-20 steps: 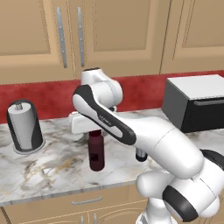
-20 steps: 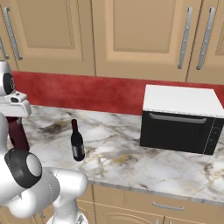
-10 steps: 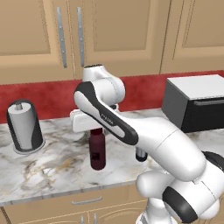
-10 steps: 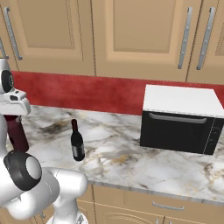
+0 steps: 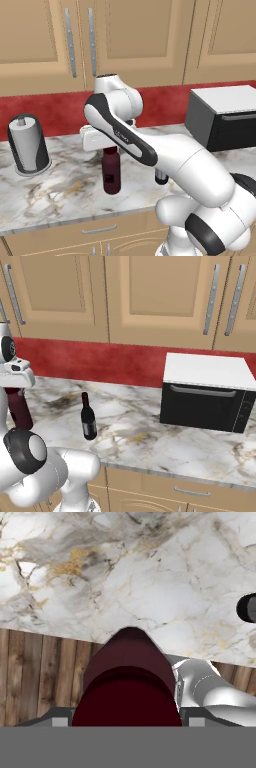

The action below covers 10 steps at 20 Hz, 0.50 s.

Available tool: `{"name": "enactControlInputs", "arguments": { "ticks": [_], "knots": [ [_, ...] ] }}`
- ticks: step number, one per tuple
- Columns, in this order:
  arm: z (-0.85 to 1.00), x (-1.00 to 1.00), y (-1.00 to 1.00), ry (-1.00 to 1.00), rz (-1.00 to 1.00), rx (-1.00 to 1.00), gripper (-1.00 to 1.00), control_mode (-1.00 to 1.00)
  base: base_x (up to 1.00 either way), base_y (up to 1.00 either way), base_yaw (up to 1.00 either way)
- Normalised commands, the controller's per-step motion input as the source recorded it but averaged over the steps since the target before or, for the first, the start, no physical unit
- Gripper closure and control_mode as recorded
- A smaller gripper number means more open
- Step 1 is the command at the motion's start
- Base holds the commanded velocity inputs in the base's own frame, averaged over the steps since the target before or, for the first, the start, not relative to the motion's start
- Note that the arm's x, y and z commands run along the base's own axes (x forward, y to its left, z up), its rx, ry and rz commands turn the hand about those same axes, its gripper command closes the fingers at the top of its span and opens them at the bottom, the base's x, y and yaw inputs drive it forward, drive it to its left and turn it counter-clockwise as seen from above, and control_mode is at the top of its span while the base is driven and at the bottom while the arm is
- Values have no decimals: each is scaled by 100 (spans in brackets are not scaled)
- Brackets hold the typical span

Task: There is a wine glass and glass cup on the dining counter. Place the wine bottle next to the wine glass and the juice bottle next to the glass cup.

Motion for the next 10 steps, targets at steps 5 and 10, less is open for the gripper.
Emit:
{"name": "enactControlInputs", "arguments": {
  "ticks": [5, 10],
  "knots": [
    [0, 0, 0, 0, 0, 0, 100, 100, -25, 3, 0],
    [0, 0, 0, 0, 0, 0, 100, 100, -29, 3, 0]
  ]
}}
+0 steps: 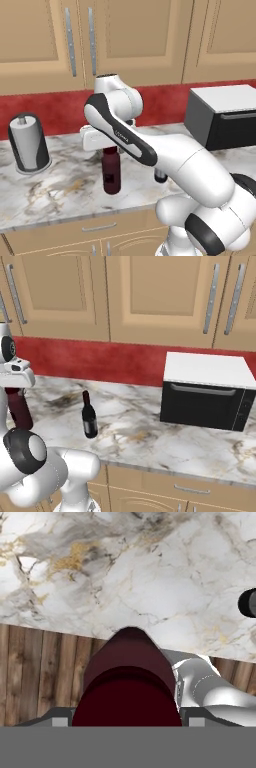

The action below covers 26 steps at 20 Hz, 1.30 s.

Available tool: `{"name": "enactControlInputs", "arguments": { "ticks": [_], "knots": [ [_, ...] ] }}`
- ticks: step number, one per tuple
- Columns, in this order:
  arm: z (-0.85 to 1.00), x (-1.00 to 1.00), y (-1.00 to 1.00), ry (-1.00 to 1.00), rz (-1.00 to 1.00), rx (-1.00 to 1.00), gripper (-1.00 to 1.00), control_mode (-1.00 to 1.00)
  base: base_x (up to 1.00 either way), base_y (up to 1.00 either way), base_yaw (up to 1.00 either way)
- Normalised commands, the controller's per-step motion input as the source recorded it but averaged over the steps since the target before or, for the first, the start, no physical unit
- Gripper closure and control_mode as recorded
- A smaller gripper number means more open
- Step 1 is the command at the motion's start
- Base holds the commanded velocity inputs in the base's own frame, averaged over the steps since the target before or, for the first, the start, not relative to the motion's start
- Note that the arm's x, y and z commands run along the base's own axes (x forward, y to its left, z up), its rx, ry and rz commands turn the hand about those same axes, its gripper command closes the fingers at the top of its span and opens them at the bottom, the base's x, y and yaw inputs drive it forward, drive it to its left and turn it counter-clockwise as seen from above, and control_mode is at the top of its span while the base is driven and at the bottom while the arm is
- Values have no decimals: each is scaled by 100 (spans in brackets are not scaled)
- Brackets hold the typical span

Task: There is a wine glass and glass cup on the dining counter. Place the wine bottle next to the wine glass and the juice bottle next to the glass cup.

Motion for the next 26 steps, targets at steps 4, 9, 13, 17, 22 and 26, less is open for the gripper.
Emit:
{"name": "enactControlInputs", "arguments": {
  "ticks": [4, 9, 13, 17, 22, 26],
  "knots": [
    [0, 0, 0, 0, 0, 0, 100, 100, -34, 2, 0],
    [0, 0, 0, 0, 0, 0, 100, 100, -39, 6, 0],
    [0, 0, 0, 0, 0, 0, 100, 100, -40, 5, 3],
    [0, 0, 0, 0, 0, 0, 100, 100, -51, 9, 6],
    [0, 0, 0, 0, 0, 0, 100, 100, -49, 15, 12],
    [0, 0, 0, 0, 0, 0, 100, 100, -23, 14, 66]
  ]
}}
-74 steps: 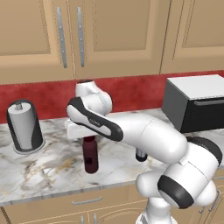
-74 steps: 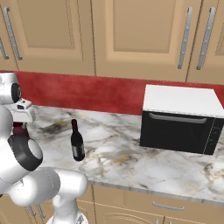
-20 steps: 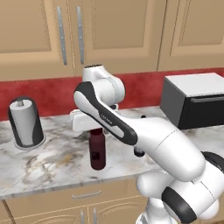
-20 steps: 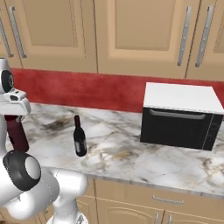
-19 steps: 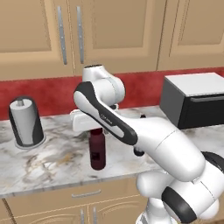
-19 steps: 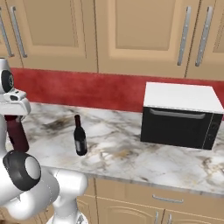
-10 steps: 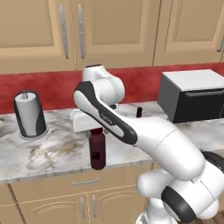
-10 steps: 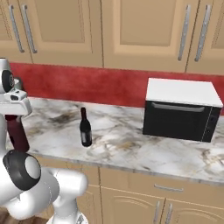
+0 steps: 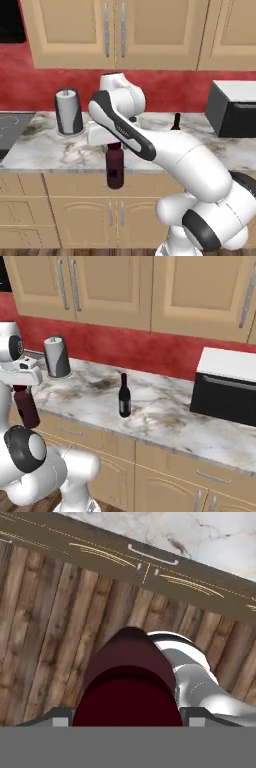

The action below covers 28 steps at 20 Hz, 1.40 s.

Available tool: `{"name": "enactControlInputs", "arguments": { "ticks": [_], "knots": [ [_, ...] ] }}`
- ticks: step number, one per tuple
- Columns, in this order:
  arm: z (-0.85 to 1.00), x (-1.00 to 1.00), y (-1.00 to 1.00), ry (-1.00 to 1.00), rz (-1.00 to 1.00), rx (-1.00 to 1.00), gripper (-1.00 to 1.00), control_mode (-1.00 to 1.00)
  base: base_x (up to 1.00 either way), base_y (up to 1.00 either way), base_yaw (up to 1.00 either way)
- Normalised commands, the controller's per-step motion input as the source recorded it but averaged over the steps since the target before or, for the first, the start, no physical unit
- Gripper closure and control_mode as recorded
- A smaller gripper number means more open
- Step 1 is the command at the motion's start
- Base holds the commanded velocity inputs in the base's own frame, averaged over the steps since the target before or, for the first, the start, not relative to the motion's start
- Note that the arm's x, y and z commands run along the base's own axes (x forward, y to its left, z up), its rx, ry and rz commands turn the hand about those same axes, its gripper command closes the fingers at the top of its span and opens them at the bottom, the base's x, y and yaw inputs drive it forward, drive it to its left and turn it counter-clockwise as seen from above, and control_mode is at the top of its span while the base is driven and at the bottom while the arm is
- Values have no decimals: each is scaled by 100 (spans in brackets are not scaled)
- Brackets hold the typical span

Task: There is a wine glass and glass cup on the dining counter. Place the wine bottle next to the wine glass and the juice bottle next to the glass cup.

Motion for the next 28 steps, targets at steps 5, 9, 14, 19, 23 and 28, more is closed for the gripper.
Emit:
{"name": "enactControlInputs", "arguments": {
  "ticks": [5, 9, 14, 19, 23, 28],
  "knots": [
    [0, 0, 0, 0, 0, 0, 100, 100, -6, 7, 88],
    [0, 0, 0, 0, 0, 0, 100, 100, 0, 4, 91],
    [0, 0, 0, 0, 0, 0, 100, 100, 0, 3, 88],
    [0, 0, 0, 0, 0, 0, 100, 100, 0, 1, 83],
    [0, 0, 0, 0, 0, 0, 100, 100, 5, 0, 76],
    [0, 0, 0, 0, 0, 0, 100, 100, 11, -1, 71]
  ]
}}
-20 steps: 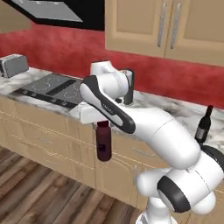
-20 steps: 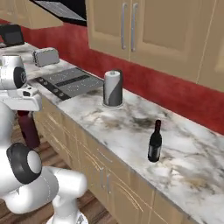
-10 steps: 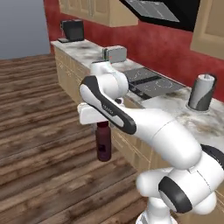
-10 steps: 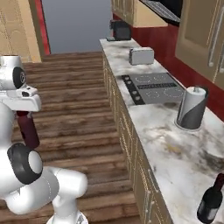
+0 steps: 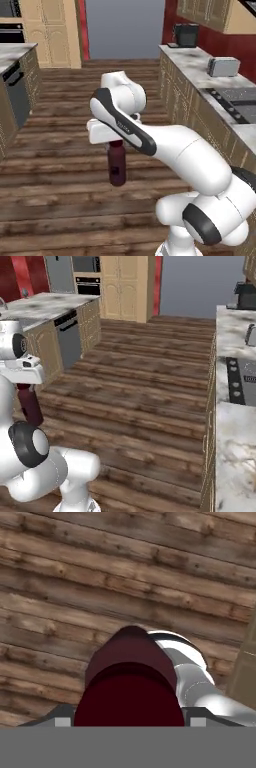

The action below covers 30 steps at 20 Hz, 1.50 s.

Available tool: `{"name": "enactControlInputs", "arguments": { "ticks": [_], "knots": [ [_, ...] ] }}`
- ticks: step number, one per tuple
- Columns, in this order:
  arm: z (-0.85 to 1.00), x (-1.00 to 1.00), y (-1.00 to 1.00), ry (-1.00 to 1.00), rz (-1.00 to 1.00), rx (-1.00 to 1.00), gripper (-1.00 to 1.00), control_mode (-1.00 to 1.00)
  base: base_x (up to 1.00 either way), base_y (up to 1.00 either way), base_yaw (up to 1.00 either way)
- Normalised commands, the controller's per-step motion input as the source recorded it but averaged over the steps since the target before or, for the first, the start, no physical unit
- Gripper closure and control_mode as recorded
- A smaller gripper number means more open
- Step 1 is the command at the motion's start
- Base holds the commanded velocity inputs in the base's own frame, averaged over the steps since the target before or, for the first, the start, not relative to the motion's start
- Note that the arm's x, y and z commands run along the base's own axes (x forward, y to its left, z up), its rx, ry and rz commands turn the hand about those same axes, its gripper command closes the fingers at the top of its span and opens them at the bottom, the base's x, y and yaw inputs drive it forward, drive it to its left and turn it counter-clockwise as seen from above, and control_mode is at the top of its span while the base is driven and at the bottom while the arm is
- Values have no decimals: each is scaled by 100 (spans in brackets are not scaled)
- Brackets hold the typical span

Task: There is a wine glass and glass cup on the dining counter. Place the wine bottle next to the wine glass and the juice bottle next to the glass cup.

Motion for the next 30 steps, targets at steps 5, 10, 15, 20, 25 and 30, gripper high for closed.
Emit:
{"name": "enactControlInputs", "arguments": {
  "ticks": [5, 10, 15, 20, 25, 30],
  "knots": [
    [0, 0, 0, 0, 0, 0, 100, 100, 20, -8, 61],
    [0, 0, 0, 0, 0, 0, 100, 100, 22, -7, 44],
    [0, 0, 0, 0, 0, 0, 100, 100, 25, -4, 39],
    [0, 0, 0, 0, 0, 0, 100, 100, 31, -5, 39],
    [0, 0, 0, 0, 0, 0, 100, 100, 34, 0, 52],
    [0, 0, 0, 0, 0, 0, 100, 100, 35, -7, 59]
  ]
}}
